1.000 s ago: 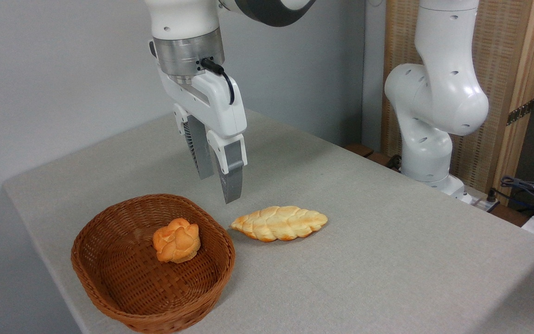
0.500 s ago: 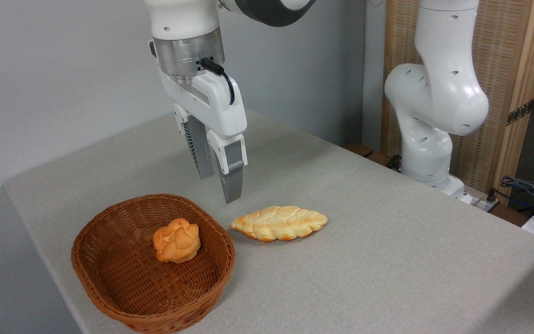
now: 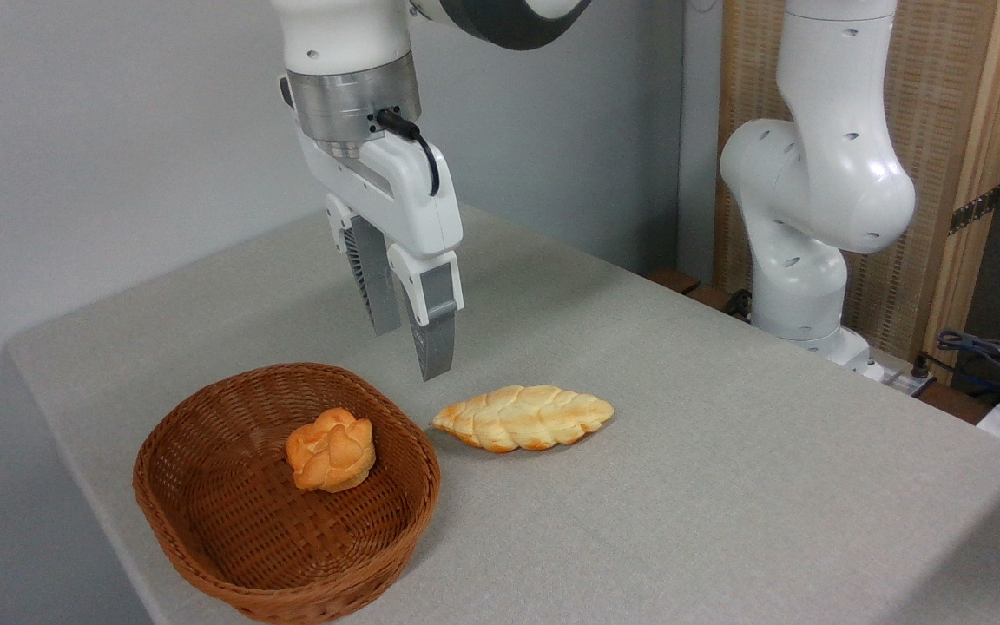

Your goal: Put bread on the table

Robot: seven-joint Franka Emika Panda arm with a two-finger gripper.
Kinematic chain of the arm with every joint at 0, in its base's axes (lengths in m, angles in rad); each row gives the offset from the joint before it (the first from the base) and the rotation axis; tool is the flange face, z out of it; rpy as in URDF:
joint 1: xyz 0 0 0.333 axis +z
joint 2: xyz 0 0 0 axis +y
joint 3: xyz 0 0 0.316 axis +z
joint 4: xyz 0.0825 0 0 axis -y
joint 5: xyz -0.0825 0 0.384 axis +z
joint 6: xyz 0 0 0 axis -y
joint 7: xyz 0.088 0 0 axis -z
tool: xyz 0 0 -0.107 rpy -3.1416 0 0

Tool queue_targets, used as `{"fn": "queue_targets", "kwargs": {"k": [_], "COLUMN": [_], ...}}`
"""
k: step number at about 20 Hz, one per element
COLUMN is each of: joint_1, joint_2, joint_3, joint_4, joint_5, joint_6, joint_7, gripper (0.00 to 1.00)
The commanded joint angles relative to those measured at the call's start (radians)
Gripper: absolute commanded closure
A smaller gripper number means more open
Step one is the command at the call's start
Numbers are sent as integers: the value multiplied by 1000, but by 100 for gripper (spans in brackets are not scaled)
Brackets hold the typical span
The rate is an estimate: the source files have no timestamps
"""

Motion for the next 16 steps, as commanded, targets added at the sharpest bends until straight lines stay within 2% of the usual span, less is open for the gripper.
{"fn": "queue_targets", "kwargs": {"k": [1,12,16], "joint_1": [-2,-5,-10], "joint_2": [-6,-5,3], "joint_3": [12,23,22], "joint_4": [4,2,-5], "joint_5": [-17,-20,-37], "joint_6": [-12,-9,42], "joint_7": [5,-1,4], "gripper": [0,0,0]}}
